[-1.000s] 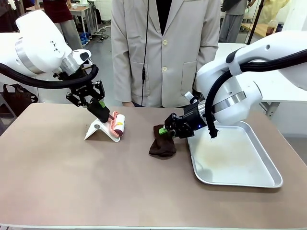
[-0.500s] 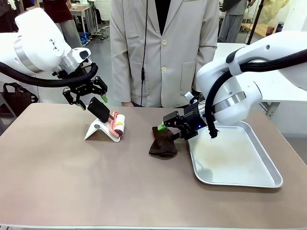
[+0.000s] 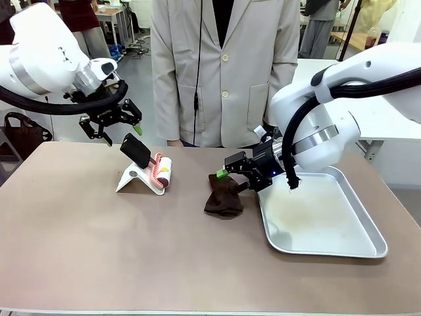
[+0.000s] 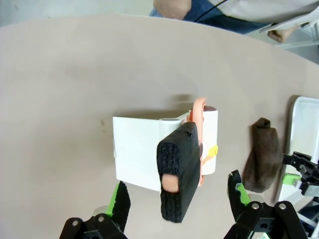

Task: Clean the surface of the table.
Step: Return the Lint Roller and towel to their original positions.

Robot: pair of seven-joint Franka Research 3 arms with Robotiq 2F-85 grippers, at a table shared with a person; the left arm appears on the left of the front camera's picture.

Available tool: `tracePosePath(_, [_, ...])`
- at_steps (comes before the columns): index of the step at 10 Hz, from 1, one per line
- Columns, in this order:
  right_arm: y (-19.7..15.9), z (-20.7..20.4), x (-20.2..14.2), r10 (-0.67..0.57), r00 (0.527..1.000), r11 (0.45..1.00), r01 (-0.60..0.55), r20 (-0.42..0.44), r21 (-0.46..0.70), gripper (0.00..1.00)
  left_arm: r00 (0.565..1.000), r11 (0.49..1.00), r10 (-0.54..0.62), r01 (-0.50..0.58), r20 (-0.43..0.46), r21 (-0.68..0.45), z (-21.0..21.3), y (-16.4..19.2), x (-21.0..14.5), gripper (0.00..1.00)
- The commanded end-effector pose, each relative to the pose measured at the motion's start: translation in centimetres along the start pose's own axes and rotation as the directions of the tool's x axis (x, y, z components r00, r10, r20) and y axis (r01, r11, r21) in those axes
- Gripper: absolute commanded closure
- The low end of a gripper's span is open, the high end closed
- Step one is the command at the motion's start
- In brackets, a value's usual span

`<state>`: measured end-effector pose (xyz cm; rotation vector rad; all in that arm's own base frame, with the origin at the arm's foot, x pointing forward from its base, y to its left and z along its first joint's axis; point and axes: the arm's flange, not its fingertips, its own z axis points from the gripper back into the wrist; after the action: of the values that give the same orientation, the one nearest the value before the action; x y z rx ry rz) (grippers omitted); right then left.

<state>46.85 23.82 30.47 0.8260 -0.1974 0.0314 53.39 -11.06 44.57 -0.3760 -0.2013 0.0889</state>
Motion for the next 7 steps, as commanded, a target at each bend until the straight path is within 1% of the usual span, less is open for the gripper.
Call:
tracePosePath(1, [0.9, 2.2, -0.1, 0.001, 1.0, 0.999, -0.001, 0.018, 0.039, 0.0, 1.0, 0.999, 0.006, -0.005, 0.02, -0.048, 2.8, 0.9, -2.8, 0.0])
tracePosePath(2, [1.2, 4.6, -0.7, 0.014, 1.0, 0.997, -0.015, 0.021, 0.075, 0.0, 1.0, 0.994, -0.012, 0.014, 0.023, -0.105, 5.0, 1.5, -5.2, 0.0])
tracePosePath(3, [1.2, 6.9, -1.3, 0.002, 1.0, 0.994, -0.003, 0.017, 0.11, 0.0, 1.0, 0.986, -0.011, 0.016, 0.027, -0.164, 6.8, 2.6, -7.7, 0.0])
tracePosePath(4, [0.7, 9.3, -1.7, -0.027, 1.0, 0.986, 0.028, -0.006, 0.165, 0.0, 0.999, 0.973, -0.023, 0.03, 0.033, -0.228, 8.0, 4.0, -10.2, 0.0])
tracePosePath(6, [-1.1, 13.7, -2.6, -0.077, 0.994, 0.946, 0.099, -0.082, 0.308, 0.0, 0.998, 0.938, -0.056, 0.047, -0.015, -0.344, 9.1, 8.0, -14.7, 0.0])
tracePosePath(7, [-1.8, 15.3, -3.2, -0.066, 0.993, 0.925, 0.099, -0.101, 0.366, 0.0, 1.0, 0.926, -0.026, 0.024, 0.001, -0.376, 9.1, 9.7, -16.1, 0.0])
